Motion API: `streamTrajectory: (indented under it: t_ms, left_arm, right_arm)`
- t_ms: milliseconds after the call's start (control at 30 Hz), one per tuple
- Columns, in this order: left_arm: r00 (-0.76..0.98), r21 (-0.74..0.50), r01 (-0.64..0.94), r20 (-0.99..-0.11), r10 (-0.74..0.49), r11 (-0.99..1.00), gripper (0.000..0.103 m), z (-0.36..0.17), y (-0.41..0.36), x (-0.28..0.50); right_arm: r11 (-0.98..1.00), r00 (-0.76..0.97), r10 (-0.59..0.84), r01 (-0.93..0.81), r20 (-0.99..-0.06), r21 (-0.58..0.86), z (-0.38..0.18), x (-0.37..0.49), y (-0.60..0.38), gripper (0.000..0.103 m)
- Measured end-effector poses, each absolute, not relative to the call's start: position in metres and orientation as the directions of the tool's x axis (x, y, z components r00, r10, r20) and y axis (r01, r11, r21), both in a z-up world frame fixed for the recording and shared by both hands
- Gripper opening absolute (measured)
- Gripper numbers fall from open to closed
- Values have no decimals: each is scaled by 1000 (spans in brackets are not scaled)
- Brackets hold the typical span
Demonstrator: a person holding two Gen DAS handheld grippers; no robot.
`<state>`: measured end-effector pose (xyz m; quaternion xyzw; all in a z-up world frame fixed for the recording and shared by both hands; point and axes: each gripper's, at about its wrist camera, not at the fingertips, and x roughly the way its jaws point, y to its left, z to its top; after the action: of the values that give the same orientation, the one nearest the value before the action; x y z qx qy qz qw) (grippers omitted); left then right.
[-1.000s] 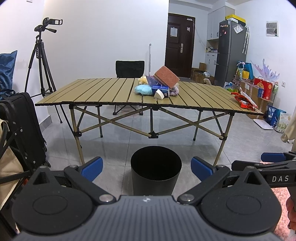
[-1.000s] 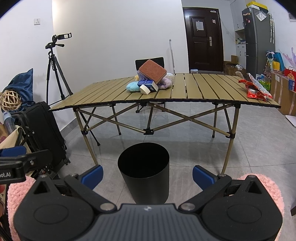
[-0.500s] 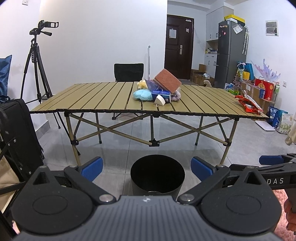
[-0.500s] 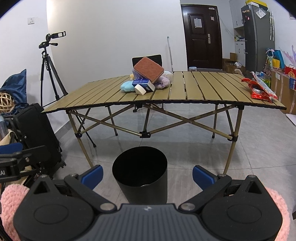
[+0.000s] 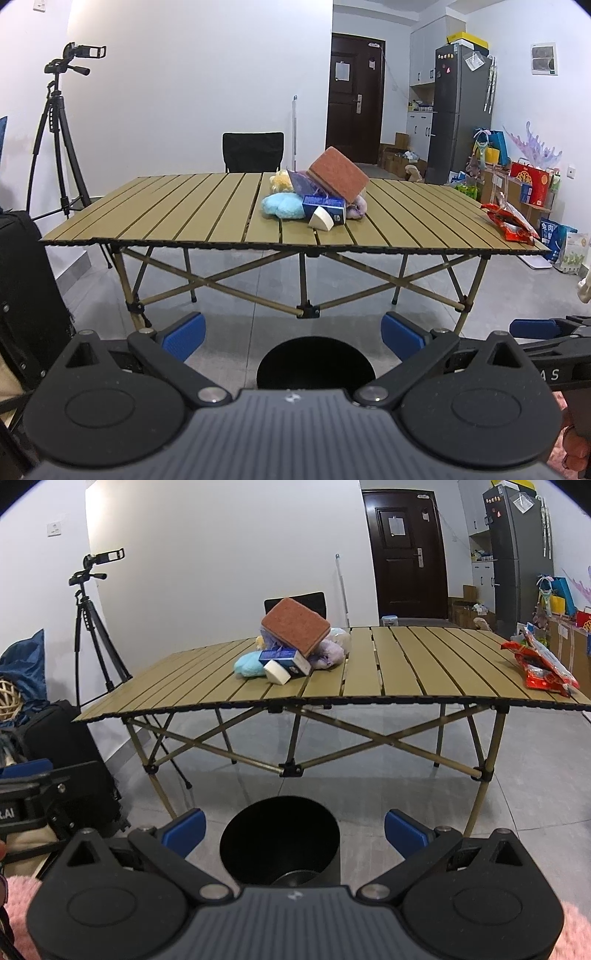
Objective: Collect trash
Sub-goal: 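Move both tools toward the pile of items on the table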
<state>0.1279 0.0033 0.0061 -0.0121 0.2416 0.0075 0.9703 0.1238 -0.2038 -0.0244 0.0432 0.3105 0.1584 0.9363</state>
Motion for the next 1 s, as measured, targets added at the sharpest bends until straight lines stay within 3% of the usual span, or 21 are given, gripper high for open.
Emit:
streamTrajectory:
  t_ms: [533,1000]
  left_arm:
    - [909,-28,-15,-416,2,999,103,11,12,216]
    - [913,-49,-139,-392,109,989,103,10,41,295]
  right_arm:
    - [956,810,293,-236,-508,174,-20,216,-198,103]
    - [952,832,304,-274,-463,133,-24,304,-165,103]
